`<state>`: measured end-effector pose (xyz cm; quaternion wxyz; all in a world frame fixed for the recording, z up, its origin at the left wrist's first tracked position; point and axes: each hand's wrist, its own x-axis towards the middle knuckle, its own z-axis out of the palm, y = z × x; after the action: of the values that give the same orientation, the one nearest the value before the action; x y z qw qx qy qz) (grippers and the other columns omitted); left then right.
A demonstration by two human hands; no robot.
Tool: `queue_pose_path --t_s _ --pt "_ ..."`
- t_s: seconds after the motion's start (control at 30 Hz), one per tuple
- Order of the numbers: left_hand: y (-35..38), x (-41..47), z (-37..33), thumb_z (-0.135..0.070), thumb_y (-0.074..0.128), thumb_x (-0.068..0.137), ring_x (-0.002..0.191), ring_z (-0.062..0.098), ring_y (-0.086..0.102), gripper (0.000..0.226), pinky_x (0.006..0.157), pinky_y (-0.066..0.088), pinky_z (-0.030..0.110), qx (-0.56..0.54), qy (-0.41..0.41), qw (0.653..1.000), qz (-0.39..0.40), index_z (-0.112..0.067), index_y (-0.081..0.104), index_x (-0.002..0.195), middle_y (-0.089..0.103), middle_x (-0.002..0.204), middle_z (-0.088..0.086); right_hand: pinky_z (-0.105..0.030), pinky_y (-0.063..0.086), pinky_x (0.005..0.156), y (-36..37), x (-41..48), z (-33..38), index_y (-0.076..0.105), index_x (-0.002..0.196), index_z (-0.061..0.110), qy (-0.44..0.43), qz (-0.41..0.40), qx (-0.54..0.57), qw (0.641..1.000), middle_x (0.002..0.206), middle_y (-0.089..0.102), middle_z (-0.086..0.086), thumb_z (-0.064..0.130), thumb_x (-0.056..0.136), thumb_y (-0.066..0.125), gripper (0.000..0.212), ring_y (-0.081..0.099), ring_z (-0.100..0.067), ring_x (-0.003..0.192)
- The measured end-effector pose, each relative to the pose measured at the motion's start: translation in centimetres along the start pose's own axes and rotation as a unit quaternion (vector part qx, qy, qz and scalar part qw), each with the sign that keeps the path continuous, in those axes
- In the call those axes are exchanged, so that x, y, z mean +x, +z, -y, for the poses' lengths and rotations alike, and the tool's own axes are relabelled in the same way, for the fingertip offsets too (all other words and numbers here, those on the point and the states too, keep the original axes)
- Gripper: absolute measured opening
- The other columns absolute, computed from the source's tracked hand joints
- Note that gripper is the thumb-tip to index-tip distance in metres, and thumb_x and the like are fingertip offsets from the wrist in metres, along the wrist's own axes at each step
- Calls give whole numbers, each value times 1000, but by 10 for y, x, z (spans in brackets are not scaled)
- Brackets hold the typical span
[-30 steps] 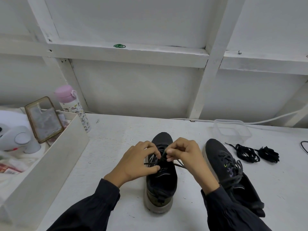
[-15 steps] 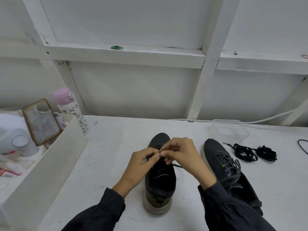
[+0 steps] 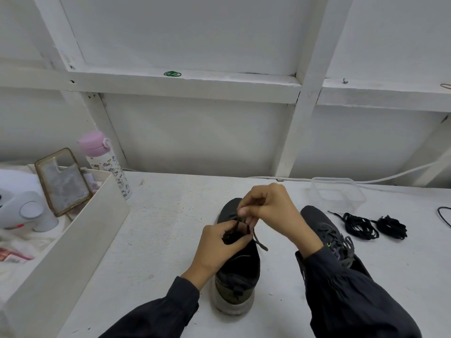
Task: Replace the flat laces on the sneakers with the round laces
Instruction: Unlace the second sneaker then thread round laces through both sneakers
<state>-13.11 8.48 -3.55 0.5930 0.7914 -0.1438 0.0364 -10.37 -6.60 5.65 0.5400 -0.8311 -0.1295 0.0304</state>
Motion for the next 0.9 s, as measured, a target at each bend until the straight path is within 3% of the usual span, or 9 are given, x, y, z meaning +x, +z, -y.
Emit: queue_pose_path --t_s 0.13,0.4,0.57,0.6,0.67,0.7,0.73,0.8,0.9 --pt "1 -1 4 -18 78 80 87 5 69 9 84 50 17 6 -4 1000 8 -18 76 89 74 86 -12 -29 56 52 -14 14 21 70 68 8 -33 -21 74 997 55 67 -5 -12 77 72 22 64 -22 48" --pt "2 -5 4 -17 78 80 86 4 69 8 83 51 15 -2 -18 1000 -3 -20 75 87 74 85 -13 -26 55 53 -35 46 65 70 75 1 -141 -135 211 958 62 67 -7 -11 79 70 13 64 -20 50" --pt "1 9 -3 -24 75 84 83 6 68 4 80 51 18 -41 -74 996 27 -20 76 85 74 83 -10 -25 55 59 -23 54 51 70 88 0 -122 -162 268 942 71 68 -7 -7 84 66 8 66 -21 59" --pt "-1 14 -5 -25 74 85 84 9 69 7 81 52 22 -50 -82 995 41 -18 76 86 74 84 -7 -25 56 62 -22 54 45 68 99 2 -106 -150 257 949 83 69 -9 -5 86 67 15 69 -22 66" --pt "-4 21 -9 -24 70 89 86 15 70 13 86 55 29 -82 -92 990 67 -12 75 88 75 85 -1 -27 58 64 -23 53 27 54 129 24 -50 -133 172 975 120 58 -6 10 86 72 49 70 -23 88" --pt "-5 24 -11 -23 68 90 87 18 70 15 88 55 31 -99 -95 988 74 -10 75 90 75 86 2 -28 59 63 -25 50 18 46 134 35 -17 -140 97 985 130 51 -1 21 84 75 60 68 -23 94" --pt "-7 26 -12 -22 68 90 88 20 71 16 89 55 32 -112 -96 986 80 -8 74 91 76 87 5 -29 58 60 -29 46 10 47 134 35 14 -150 15 988 132 51 2 32 82 76 59 68 -21 93" --pt "-9 29 -13 -20 67 91 87 24 70 19 89 55 33 -137 -100 981 95 -3 73 93 75 88 11 -30 54 53 -35 33 -2 65 110 19 93 -83 -89 988 113 67 0 50 83 69 42 71 -21 76" --pt "-7 30 -13 -16 63 93 89 27 71 16 89 55 32 -133 -90 980 118 -3 72 97 76 89 11 -21 40 48 -30 12 -15 72 79 11 194 140 -106 965 77 72 -4 58 88 58 49 67 -18 60"
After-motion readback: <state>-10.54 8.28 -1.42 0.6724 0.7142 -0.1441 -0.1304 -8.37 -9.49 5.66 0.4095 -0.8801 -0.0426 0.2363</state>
